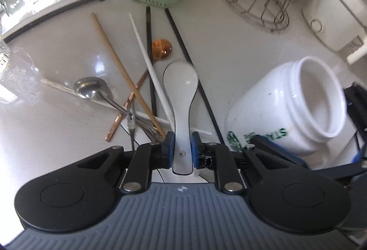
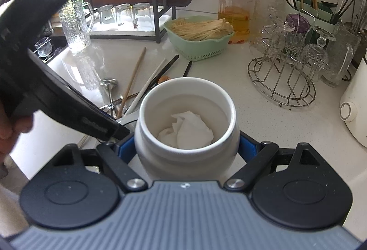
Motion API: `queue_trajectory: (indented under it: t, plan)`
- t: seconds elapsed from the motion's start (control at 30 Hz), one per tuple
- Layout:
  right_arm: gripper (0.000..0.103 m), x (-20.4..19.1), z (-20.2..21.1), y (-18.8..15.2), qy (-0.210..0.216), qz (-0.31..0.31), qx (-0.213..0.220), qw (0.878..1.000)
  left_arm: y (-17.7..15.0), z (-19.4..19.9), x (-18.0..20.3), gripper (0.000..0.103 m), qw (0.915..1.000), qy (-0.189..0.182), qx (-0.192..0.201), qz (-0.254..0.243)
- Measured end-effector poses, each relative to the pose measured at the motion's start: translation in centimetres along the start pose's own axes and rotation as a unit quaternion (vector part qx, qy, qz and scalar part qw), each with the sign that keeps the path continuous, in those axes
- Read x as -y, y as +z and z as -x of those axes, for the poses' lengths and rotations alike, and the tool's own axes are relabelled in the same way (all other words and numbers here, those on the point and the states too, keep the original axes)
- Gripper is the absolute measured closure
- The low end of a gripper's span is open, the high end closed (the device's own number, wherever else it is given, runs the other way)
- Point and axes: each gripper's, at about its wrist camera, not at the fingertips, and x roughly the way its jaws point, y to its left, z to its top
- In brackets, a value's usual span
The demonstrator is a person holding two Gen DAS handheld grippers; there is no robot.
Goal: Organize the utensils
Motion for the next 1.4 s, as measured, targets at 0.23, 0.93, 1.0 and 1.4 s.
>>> queue_trajectory:
  t: [0.23,0.93,1.0,1.4]
  plan:
    - [0.012,0.1,-0.5,0.3,-0.004,-0.003,0.008,1.000,1.0,3.0,-1.0,0.085,0.9995,-0.018,0.014,0.020]
    - [0.012,-0.3,-1.8,1.1,-0.003,0.002,0.017,1.000,4.9,9.7,-2.2,0.085,0.9969,-0.066,0.006,0.042]
    - [0.012,-0.5,-1.9,1.3,-0.003,0.003,0.017,1.000,5.4,10.8,-2.2,0.085,0.9973,-0.067,0.001,0.032]
    - [0.012,-0.6,-2.0,1.4,-0.004,0.003,0.016,1.000,8.7,15.9,-0.8,0.085,0.9913,-0.114,-0.065,-0.003]
